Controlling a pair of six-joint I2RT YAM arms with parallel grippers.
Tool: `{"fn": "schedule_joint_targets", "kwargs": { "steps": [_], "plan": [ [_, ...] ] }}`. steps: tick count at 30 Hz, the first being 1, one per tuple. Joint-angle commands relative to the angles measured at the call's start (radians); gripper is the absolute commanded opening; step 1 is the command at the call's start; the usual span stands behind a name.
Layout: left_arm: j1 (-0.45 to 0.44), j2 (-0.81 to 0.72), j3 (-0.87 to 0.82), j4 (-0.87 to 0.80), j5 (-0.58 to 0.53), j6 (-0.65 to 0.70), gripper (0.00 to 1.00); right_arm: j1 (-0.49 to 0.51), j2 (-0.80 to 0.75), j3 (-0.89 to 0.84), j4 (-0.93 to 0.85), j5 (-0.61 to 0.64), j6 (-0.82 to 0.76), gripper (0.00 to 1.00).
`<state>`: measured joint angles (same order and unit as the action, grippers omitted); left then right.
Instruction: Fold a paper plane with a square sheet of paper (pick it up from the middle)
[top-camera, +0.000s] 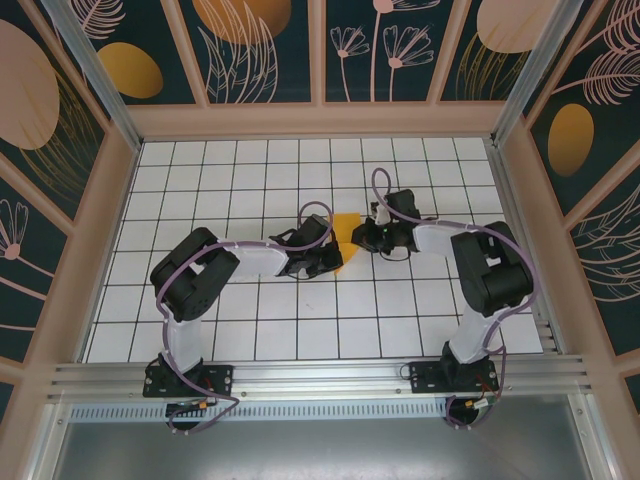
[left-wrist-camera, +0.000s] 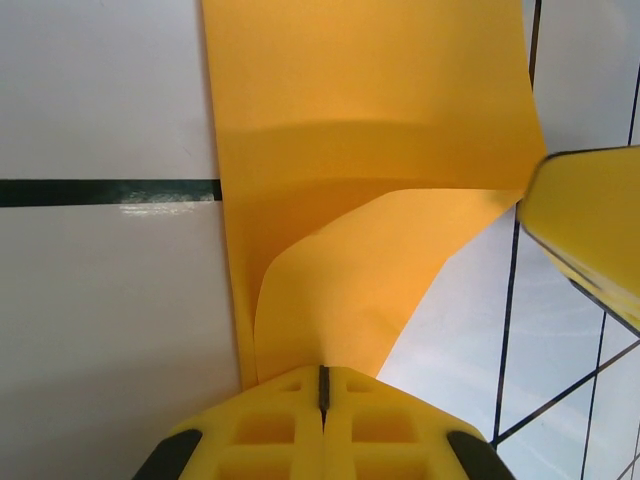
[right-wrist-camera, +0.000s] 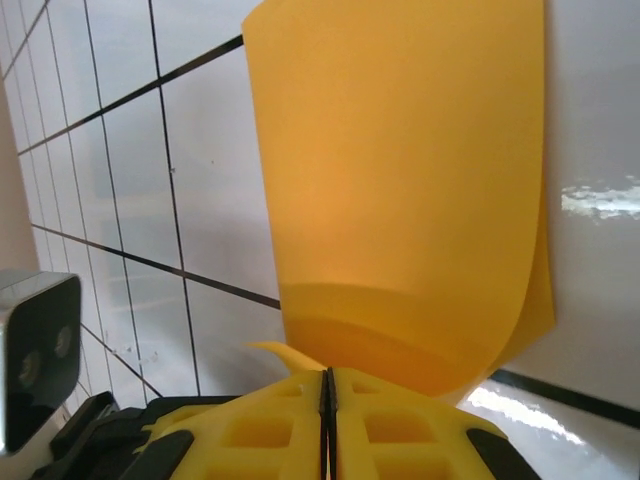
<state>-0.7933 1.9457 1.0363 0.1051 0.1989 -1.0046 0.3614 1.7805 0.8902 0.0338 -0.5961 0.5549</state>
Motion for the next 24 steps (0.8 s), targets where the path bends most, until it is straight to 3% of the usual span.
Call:
{"fn": "schedule_joint_targets", "kwargs": {
  "steps": [1,15,24],
  "plan": [
    [0.005,0.019,-0.032,-0.113,-0.079,-0.008,0.01,-0.004,0.042,0.044,-0.037,-0.02,-0.055,0.09],
    [0.006,0.002,-0.089,-0.119,-0.09,-0.016,0.0,-0.035,0.144,0.09,-0.045,0.008,-0.076,0.09],
    [0.005,0.002,-0.1,-0.116,-0.084,-0.009,0.0,-0.04,0.124,0.147,-0.106,0.08,-0.065,0.09]
  ]
}}
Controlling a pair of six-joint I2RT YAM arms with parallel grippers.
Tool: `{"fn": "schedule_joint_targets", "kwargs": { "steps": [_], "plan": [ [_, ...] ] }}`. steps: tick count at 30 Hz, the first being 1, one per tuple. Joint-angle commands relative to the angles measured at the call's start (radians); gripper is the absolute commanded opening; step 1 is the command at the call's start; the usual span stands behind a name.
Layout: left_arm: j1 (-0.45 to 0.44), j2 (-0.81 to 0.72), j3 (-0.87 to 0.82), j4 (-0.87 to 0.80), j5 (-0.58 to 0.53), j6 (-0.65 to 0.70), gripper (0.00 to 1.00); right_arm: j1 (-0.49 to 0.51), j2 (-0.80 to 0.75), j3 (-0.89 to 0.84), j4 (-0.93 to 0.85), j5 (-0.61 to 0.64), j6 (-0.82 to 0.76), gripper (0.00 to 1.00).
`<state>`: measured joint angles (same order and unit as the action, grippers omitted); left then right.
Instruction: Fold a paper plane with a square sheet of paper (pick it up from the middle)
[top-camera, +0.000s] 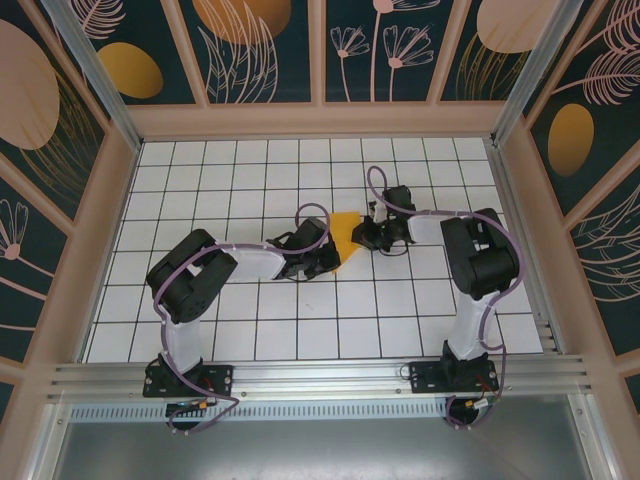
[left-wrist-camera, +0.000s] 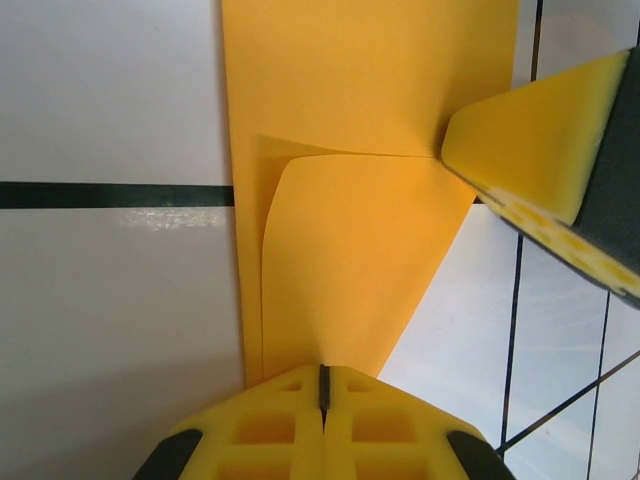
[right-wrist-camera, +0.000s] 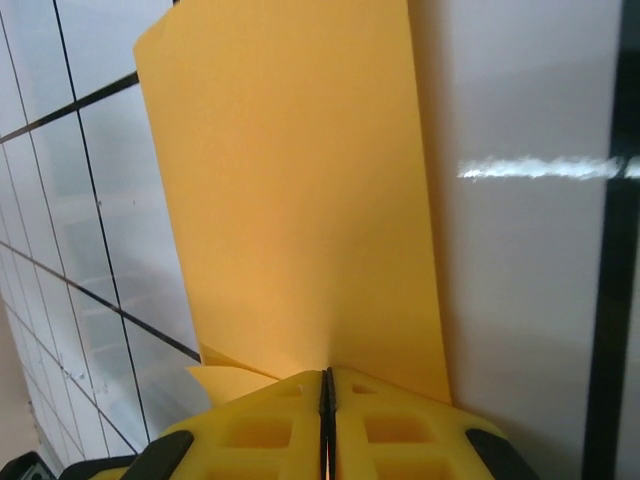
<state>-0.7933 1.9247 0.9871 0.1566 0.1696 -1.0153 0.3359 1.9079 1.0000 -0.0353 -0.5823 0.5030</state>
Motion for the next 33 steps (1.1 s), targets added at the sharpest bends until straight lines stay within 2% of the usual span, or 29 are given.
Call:
{"fn": "schedule_joint_targets", "kwargs": {
  "steps": [1,5,8,13,19,25,33],
  "plan": [
    [0.005,0.023,-0.049,-0.167,-0.052,0.003,0.0,-0.015,-0.027,0.039,-0.035,0.073,-0.009,0.09],
    [0.005,0.025,-0.045,-0.164,-0.05,0.003,0.0,0.0,-0.109,0.035,-0.052,0.083,-0.022,0.09],
    [0.005,0.029,-0.041,-0.16,-0.048,0.004,0.0,0.034,-0.127,0.014,-0.059,0.045,-0.037,0.09],
    [0.005,0.03,-0.04,-0.161,-0.05,0.004,0.0,0.095,-0.107,-0.022,-0.058,0.009,-0.047,0.07],
    [0.005,0.027,-0.042,-0.167,-0.052,0.003,0.0,0.104,-0.046,-0.03,-0.061,-0.007,-0.062,0.04],
    [0.005,0.025,-0.047,-0.173,-0.053,0.007,0.0,0.069,0.012,-0.025,-0.061,0.001,-0.086,0.03],
    [0.004,0.048,-0.056,-0.16,-0.025,0.014,0.0,-0.059,0.054,0.011,-0.042,-0.017,-0.12,0.03]
  ]
}}
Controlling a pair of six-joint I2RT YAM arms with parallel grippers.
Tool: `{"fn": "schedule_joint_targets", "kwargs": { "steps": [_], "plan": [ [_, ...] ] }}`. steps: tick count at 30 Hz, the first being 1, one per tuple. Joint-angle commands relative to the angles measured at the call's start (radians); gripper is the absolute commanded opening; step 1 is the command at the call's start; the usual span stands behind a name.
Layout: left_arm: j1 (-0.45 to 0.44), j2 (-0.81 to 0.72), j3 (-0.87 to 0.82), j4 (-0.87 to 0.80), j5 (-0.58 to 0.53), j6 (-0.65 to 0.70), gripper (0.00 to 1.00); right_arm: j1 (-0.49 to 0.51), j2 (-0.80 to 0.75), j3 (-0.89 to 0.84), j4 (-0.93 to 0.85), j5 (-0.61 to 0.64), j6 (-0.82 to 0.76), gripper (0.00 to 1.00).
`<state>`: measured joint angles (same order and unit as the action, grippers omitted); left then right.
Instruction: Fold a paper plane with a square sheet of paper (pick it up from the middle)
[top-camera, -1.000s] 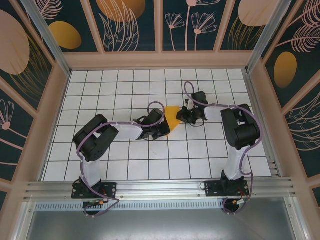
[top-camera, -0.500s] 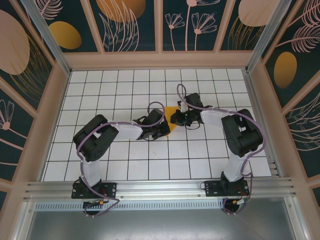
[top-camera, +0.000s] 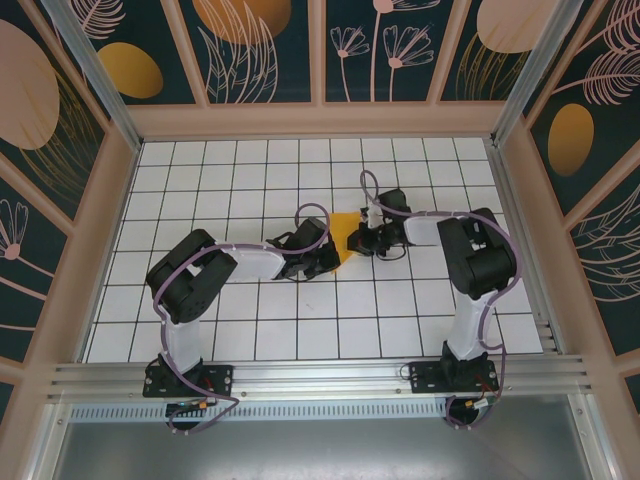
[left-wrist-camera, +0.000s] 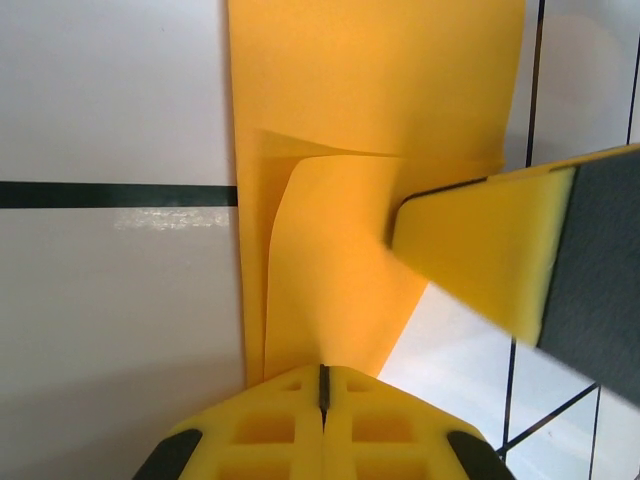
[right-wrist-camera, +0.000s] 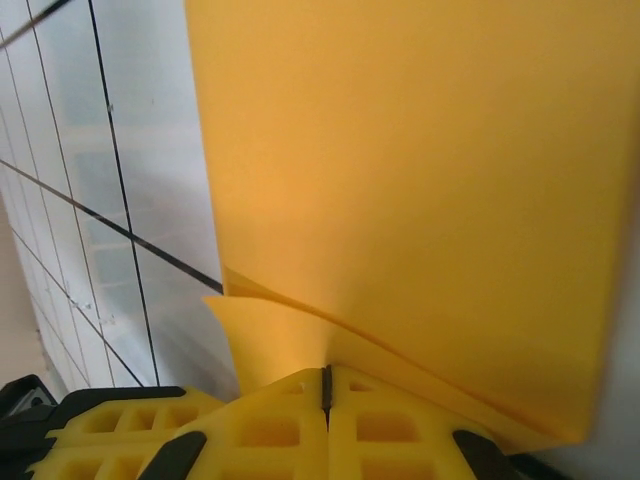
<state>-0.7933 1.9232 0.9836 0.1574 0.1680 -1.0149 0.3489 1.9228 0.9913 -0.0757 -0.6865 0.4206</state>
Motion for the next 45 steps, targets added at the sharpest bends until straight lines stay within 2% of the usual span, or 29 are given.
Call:
{"fn": "schedule_joint_targets", "kwargs": {
  "steps": [1,7,10,14,19,27,34,45],
  "plan": [
    [0.005,0.049,-0.055,-0.16,-0.023,0.016,0.0,-0.082,0.037,0.027,0.001,0.087,-0.036,0.03],
    [0.005,0.048,-0.044,-0.168,-0.028,0.021,0.0,-0.095,-0.038,0.058,-0.004,0.14,-0.018,0.03],
    [0.005,0.049,-0.032,-0.172,-0.027,0.027,0.0,-0.069,-0.101,0.018,0.014,0.17,-0.02,0.03],
    [0.003,0.045,-0.017,-0.178,-0.028,0.031,0.0,-0.013,-0.133,-0.04,0.025,0.145,-0.014,0.03],
    [0.003,0.039,-0.002,-0.191,-0.033,0.041,0.0,0.037,-0.086,-0.067,0.048,0.104,0.007,0.03],
    [0.004,0.016,0.062,-0.206,-0.034,0.065,0.01,0.039,-0.014,-0.059,0.041,0.122,0.032,0.02],
    [0.004,-0.029,0.118,-0.139,0.025,0.09,0.09,0.04,-0.005,-0.078,0.043,0.129,0.041,0.02],
    [0.004,0.054,0.16,-0.177,0.051,0.095,0.1,0.04,0.005,-0.078,0.04,0.131,0.049,0.02]
  ]
}}
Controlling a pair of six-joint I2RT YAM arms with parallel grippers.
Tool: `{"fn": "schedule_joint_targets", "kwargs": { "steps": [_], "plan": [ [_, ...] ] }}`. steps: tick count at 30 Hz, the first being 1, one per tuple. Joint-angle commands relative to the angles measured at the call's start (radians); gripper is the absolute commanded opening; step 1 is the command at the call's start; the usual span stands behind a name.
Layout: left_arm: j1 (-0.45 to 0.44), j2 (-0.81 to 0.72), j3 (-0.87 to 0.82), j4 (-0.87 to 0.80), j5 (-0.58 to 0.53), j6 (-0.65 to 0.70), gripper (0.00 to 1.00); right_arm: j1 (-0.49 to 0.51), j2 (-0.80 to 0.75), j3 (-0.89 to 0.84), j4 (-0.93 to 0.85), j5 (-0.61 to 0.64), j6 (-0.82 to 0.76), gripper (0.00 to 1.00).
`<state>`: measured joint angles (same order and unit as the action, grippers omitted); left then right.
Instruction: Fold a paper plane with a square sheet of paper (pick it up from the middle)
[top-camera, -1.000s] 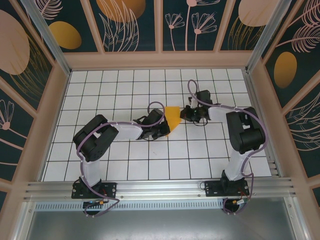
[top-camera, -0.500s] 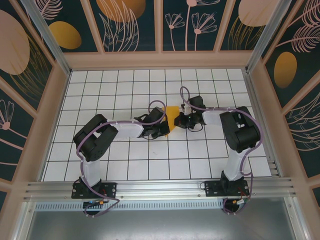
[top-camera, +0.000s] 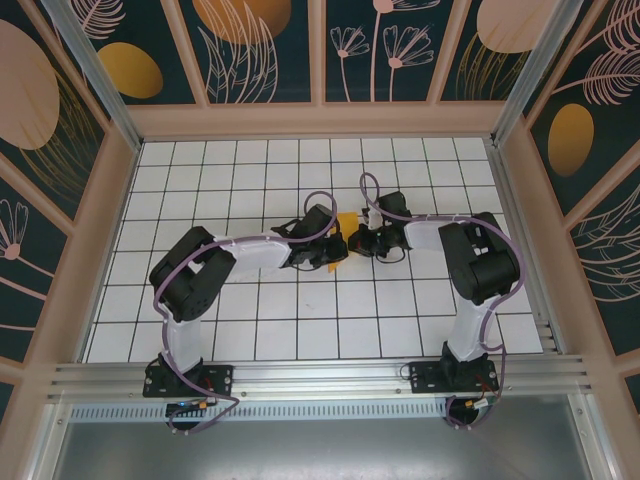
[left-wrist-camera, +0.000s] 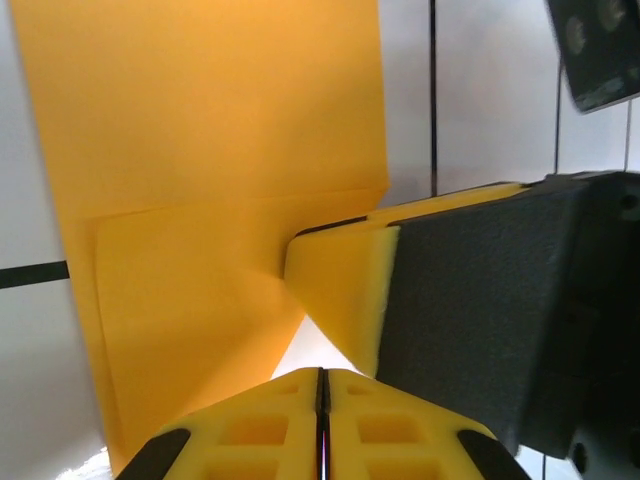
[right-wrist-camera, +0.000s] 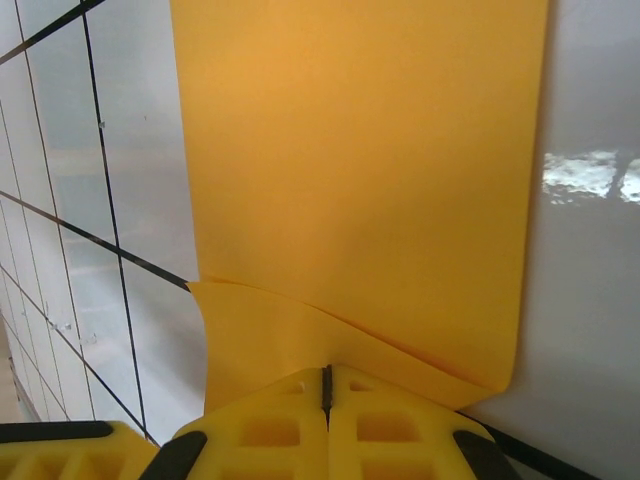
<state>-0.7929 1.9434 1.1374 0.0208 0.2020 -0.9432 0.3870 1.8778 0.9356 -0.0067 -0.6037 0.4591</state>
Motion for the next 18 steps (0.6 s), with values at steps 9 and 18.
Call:
{"fn": "schedule_joint_targets", "kwargs": {
  "steps": [9,18],
  "plan": [
    [0.004,0.058,-0.02,-0.099,-0.022,0.03,0.09,0.001,0.054,-0.023,-0.03,0.051,0.013,0.03],
    [0.0,-0.015,-0.159,-0.059,0.005,0.004,0.08,0.001,0.055,-0.019,-0.042,0.065,0.013,0.02]
  ]
}}
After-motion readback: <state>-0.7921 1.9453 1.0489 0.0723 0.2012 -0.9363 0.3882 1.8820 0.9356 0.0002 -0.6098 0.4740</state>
